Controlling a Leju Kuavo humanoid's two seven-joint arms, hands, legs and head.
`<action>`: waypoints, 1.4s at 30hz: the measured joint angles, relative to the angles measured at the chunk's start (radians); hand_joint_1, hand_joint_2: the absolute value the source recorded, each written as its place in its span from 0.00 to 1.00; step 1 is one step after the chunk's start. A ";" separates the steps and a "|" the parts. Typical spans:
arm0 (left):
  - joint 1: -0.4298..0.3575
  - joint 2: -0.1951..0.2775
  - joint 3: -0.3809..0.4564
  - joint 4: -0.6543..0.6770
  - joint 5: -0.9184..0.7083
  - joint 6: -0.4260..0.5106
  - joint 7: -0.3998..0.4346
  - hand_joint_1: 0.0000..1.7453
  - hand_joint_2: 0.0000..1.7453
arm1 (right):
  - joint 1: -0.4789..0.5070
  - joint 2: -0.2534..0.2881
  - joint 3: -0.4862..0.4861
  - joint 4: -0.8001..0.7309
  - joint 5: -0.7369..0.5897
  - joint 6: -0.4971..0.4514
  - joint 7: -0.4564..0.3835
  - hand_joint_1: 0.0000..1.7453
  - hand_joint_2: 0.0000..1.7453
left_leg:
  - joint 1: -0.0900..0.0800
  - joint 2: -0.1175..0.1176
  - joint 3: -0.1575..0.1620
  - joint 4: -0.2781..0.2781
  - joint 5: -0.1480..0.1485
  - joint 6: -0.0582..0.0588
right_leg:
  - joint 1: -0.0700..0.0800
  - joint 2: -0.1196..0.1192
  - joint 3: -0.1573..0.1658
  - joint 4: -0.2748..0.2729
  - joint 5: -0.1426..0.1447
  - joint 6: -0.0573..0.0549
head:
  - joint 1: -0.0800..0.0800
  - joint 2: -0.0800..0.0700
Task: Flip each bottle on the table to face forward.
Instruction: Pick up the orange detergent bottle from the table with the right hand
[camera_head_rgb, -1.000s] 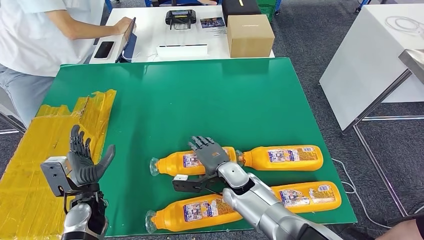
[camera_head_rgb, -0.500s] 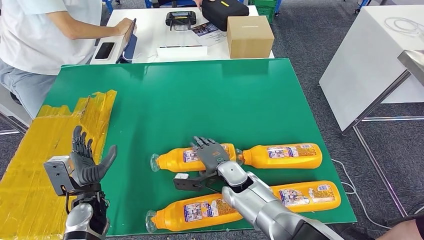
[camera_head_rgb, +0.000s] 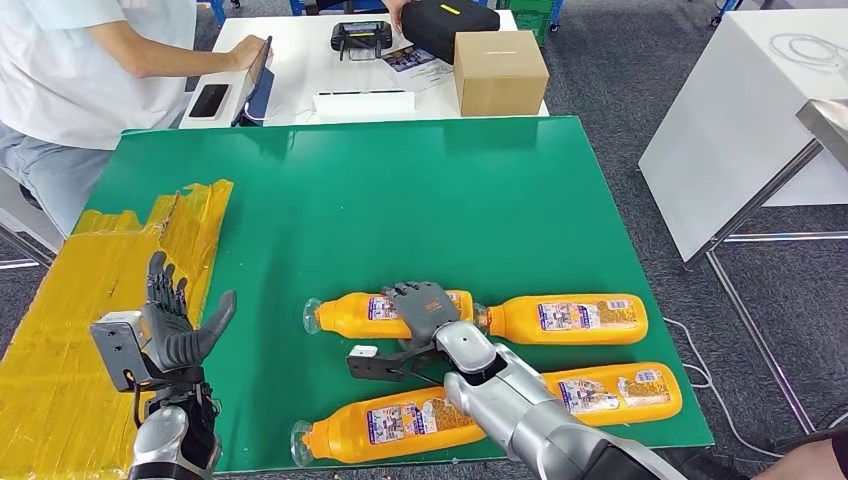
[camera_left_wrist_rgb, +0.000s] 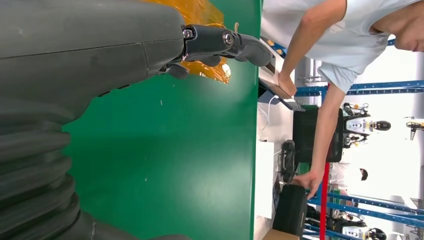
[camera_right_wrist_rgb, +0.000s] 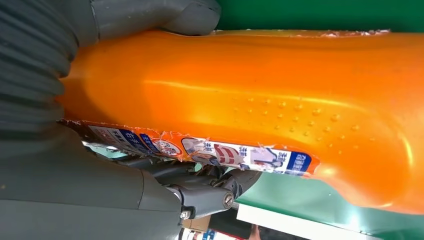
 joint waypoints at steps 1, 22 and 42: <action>0.000 0.000 -0.001 0.000 -0.002 0.000 0.001 0.00 1.00 | 0.002 0.001 -0.004 0.000 -0.001 -0.010 -0.002 1.00 1.00 | 0.000 0.000 0.000 0.000 0.000 0.000 | 0.000 0.000 0.000 0.000 0.000 0.000 | 0.000 0.000; 0.010 0.001 -0.129 -0.044 -0.077 -0.016 0.029 0.00 1.00 | 0.234 0.015 -0.292 -0.390 -0.215 -0.421 -0.258 1.00 1.00 | 0.000 0.000 -0.003 0.000 0.000 0.000 | 0.000 0.000 -0.003 0.000 0.000 0.000 | 0.000 0.000; -0.023 0.054 -0.375 -0.081 0.017 -0.247 0.053 0.00 1.00 | 0.324 0.021 -0.379 -0.546 -0.589 -0.093 -0.509 1.00 1.00 | 0.000 0.000 -0.005 0.000 0.000 0.000 | 0.000 0.000 -0.004 0.000 0.000 0.000 | 0.000 0.000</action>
